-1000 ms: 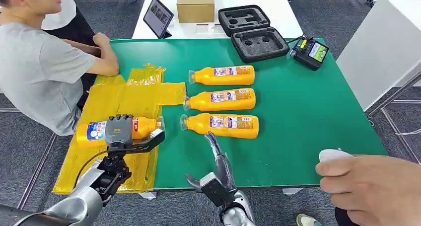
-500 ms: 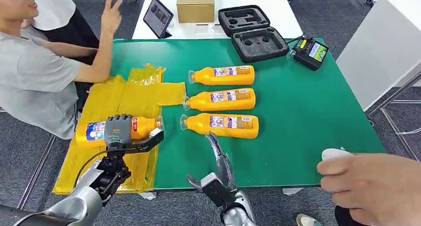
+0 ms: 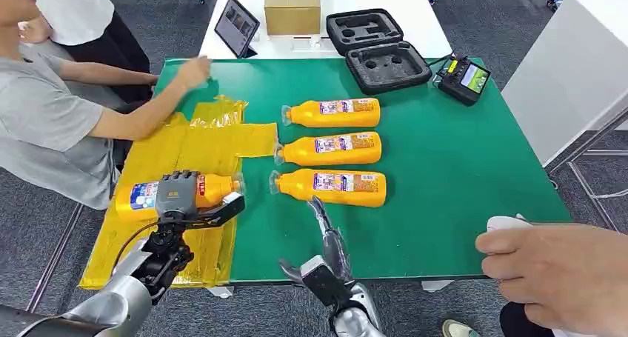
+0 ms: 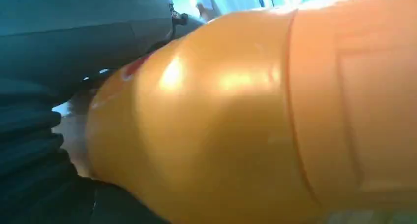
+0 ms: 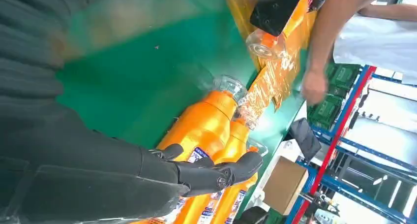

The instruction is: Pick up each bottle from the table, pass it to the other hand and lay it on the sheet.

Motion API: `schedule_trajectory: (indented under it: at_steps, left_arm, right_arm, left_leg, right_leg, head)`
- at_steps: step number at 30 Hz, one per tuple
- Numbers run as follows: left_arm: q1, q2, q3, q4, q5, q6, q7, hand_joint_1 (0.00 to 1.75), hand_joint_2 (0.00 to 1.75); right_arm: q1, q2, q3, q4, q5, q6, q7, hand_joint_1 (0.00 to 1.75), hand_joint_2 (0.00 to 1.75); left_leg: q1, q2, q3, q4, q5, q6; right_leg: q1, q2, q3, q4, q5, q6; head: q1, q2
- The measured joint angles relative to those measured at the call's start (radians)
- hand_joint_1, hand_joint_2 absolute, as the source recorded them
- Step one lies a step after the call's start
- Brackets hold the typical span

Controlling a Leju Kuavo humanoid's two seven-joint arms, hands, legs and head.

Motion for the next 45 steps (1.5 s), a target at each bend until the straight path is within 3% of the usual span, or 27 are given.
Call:
schedule_trajectory:
  at_steps: [2, 9, 45]
  left_arm:
    - [-0.005, 0.000, 0.008, 0.000, 0.012, -0.013, -0.013, 0.03, 1.75]
    - [-0.012, 0.001, 0.030, 0.000, 0.034, -0.043, -0.039, 0.00, 1.75]
    - [-0.011, 0.003, 0.027, -0.035, 0.016, -0.086, -0.078, 0.00, 1.75]
  right_arm:
    - [-0.007, 0.000, -0.001, 0.006, -0.002, 0.000, 0.000, 0.00, 1.75]
    - [-0.019, 0.000, -0.001, 0.022, -0.004, 0.000, -0.001, 0.00, 1.75]
    - [-0.060, 0.002, -0.001, 0.077, 0.010, -0.004, -0.001, 0.00, 1.75]
  left_leg:
    - [0.000, 0.000, 0.001, 0.000, 0.000, 0.000]
    - [0.000, 0.000, 0.004, 0.000, 0.000, 0.000]
    - [0.000, -0.001, 0.006, 0.000, 0.001, 0.000]
  right_leg:
    - [0.000, 0.000, 0.001, 0.000, 0.000, 0.000]
    - [0.000, 0.000, 0.004, 0.000, 0.000, 0.000]
    - [0.000, -0.001, 0.006, 0.000, 0.000, 0.000]
  head:
    - [0.000, 0.000]
    - [0.000, 0.000]
    - [0.000, 0.000]
